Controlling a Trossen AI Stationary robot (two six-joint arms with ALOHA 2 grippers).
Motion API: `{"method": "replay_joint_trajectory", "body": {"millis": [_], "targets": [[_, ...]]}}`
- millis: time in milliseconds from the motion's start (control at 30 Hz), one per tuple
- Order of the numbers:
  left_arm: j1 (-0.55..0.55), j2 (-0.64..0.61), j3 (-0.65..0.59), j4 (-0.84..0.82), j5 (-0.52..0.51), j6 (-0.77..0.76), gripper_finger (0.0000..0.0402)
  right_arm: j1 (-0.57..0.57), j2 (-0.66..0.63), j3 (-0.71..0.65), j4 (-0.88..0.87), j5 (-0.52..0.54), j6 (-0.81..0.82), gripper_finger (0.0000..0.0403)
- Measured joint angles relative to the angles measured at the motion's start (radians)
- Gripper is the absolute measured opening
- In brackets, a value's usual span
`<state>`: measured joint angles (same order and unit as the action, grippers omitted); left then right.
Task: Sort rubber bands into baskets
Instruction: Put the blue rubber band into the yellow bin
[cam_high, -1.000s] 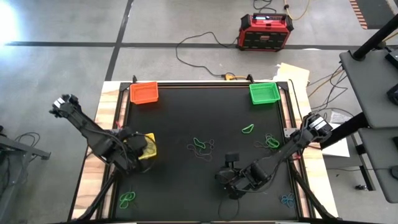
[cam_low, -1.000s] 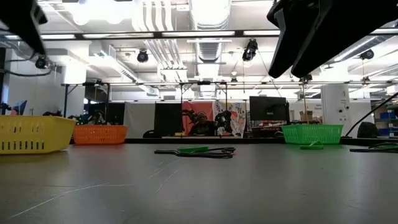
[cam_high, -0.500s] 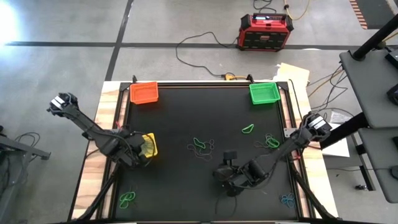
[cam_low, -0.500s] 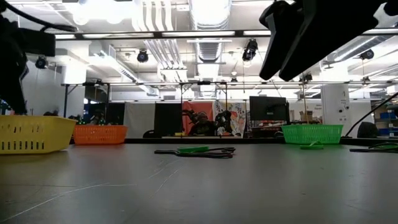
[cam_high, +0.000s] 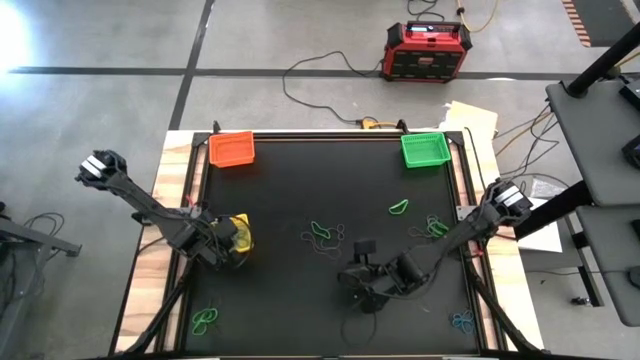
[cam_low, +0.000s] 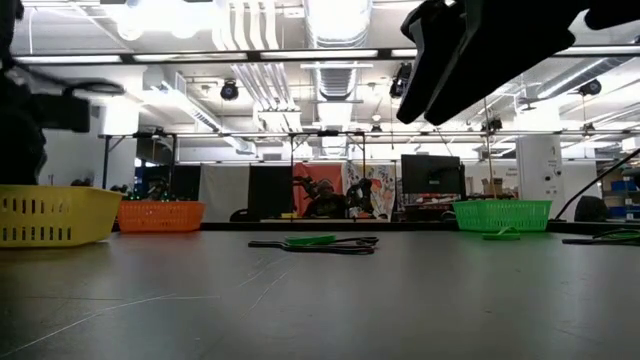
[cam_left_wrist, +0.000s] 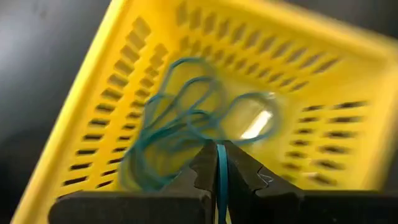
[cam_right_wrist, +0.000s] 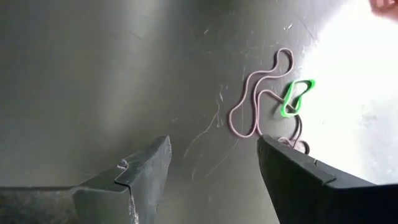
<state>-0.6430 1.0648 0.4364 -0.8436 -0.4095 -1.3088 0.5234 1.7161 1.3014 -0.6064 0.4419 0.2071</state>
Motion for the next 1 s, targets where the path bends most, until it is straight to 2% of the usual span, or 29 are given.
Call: {"method": "replay_joint_trajectory", "body": {"millis": [167,500,767,1000], "targets": [[0.000,0.001,-0.046,0.017,-0.002,-0.022,0.0000,-0.001,0.000,0.000,0.003,0.000,-0.006,0.0233],[0.000,0.002,-0.045,0.020,-0.016,-0.009,0.0006,-0.008,0.000,0.000,0.014,0.001,-0.001,0.0233],[0.000,0.000,-0.013,0.005,-0.027,0.030,0.0093,-0.010,0.000,0.000,0.014,0.001,-0.001,0.0233],[0.000,0.000,0.075,-0.115,-0.029,0.044,0.0173,-0.012,0.000,0.000,0.014,0.003,-0.004,0.0233]]}}
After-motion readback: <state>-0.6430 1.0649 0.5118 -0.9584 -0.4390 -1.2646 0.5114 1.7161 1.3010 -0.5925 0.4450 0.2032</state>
